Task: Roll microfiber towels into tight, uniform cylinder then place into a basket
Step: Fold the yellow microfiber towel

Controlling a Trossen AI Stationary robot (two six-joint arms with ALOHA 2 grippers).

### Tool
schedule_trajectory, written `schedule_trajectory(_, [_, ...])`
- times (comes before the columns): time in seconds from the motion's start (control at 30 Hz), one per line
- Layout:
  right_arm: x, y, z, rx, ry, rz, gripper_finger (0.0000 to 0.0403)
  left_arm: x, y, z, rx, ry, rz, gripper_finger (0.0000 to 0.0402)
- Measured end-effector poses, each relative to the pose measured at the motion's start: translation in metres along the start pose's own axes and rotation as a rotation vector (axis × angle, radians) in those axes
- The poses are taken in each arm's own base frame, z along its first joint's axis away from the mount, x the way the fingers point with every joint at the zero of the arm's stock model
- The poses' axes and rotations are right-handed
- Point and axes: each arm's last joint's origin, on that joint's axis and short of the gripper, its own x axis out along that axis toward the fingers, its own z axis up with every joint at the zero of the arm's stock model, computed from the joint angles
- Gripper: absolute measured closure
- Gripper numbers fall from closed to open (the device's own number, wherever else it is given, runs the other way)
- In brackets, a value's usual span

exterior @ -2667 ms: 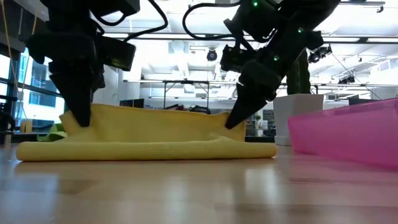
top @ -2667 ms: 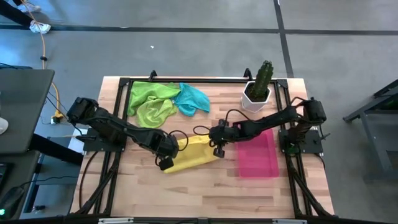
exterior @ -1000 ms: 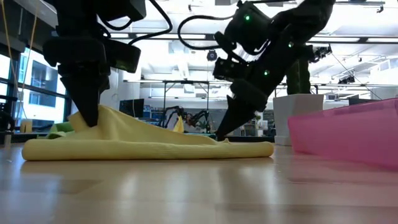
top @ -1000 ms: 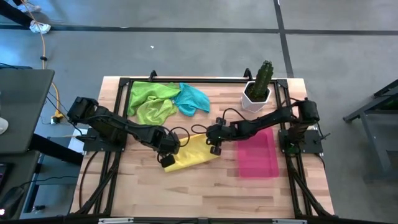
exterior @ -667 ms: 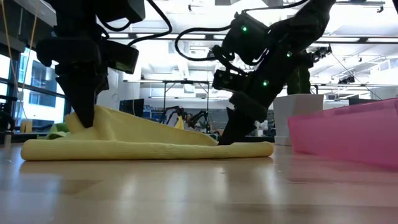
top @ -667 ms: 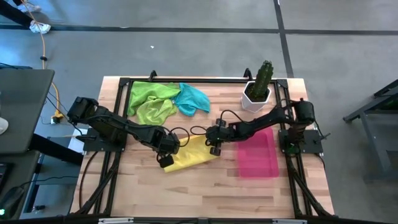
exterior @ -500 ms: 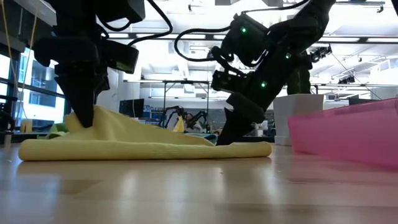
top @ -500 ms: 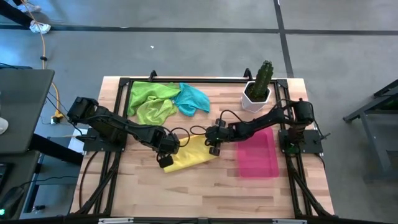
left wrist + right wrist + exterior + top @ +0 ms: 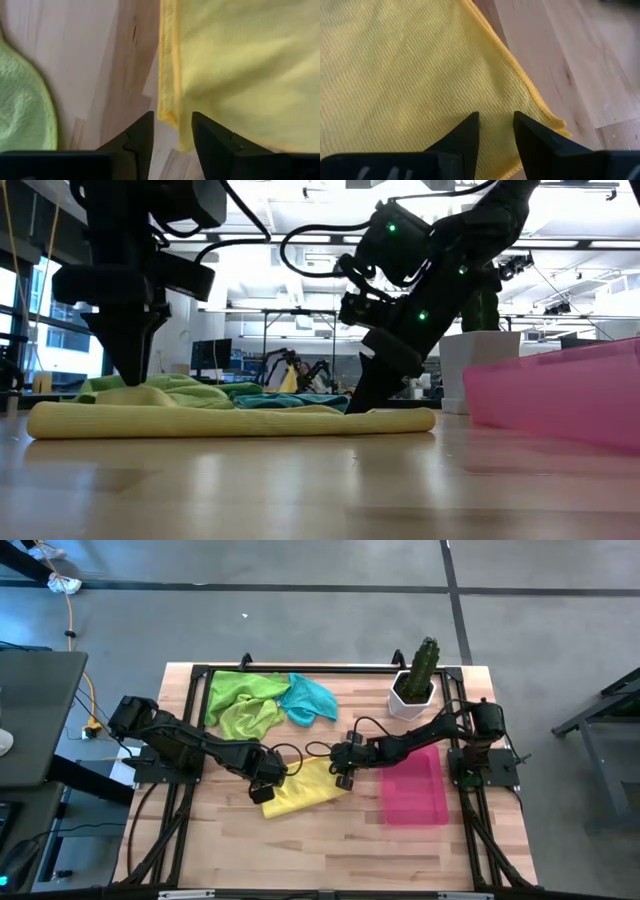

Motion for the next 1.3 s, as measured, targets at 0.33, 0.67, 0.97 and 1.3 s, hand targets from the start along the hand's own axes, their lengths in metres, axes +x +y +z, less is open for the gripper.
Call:
schedule_trajectory(0.33, [-0.006,0.008,0.009,0.055,-0.079,0.056,0.0289,-0.013,-0.003,0.01,0.026,-0.045,-0.007,0.0279])
schedule_trajectory(0.67, [-0.003,0.012,0.004,0.031,-0.061,0.008,0.0289,-0.027,-0.02,0.028,-0.004,-0.198,-0.16,0.0279])
schedule_trajectory(0.97, [0.013,0.003,-0.003,0.046,-0.019,-0.035,0.0289,0.002,-0.04,0.023,0.009,-0.096,-0.116,0.0279])
schedule_trajectory(1.3, [0.014,0.001,-0.005,0.042,-0.005,-0.052,0.0289,0.04,-0.056,0.017,0.053,0.102,-0.106,0.0279])
